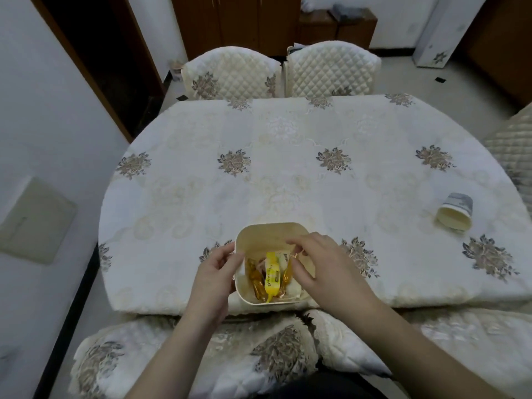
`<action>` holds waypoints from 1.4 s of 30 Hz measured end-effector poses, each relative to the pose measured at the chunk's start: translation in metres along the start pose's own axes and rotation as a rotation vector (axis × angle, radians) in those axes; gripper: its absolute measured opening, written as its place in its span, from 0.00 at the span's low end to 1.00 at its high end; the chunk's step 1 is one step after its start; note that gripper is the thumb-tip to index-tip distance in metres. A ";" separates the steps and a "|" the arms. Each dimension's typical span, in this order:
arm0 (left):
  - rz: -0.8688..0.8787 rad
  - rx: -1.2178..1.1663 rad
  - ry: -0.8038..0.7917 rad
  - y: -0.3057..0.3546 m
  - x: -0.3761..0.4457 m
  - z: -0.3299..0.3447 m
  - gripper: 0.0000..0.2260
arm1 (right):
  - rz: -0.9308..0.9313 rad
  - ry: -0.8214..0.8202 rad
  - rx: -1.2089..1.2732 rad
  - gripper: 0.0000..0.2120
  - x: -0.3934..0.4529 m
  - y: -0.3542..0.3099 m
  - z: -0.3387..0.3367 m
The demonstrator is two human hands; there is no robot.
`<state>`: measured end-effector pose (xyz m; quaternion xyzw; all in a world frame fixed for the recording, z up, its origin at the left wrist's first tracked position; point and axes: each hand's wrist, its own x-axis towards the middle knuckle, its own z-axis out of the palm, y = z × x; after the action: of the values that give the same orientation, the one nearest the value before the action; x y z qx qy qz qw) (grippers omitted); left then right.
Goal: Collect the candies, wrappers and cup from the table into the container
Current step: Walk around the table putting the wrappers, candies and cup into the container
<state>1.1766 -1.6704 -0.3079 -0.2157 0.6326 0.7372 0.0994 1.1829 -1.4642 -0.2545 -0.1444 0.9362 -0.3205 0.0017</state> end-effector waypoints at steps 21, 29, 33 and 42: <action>-0.009 0.144 -0.376 0.014 0.020 0.064 0.08 | 0.472 0.410 -0.326 0.18 -0.112 0.040 -0.061; 0.008 0.210 -0.539 0.013 -0.001 0.132 0.09 | 0.679 0.564 -0.365 0.16 -0.181 0.070 -0.094; 0.016 0.236 -0.586 0.009 -0.011 0.162 0.09 | 0.745 0.562 -0.427 0.19 -0.211 0.083 -0.104; 0.021 0.253 -0.672 -0.005 -0.032 0.219 0.10 | 0.910 0.640 -0.488 0.20 -0.251 0.119 -0.125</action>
<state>1.1649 -1.4519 -0.2745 0.0595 0.6531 0.6837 0.3201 1.3797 -1.2317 -0.2490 0.3776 0.9045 -0.0911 -0.1760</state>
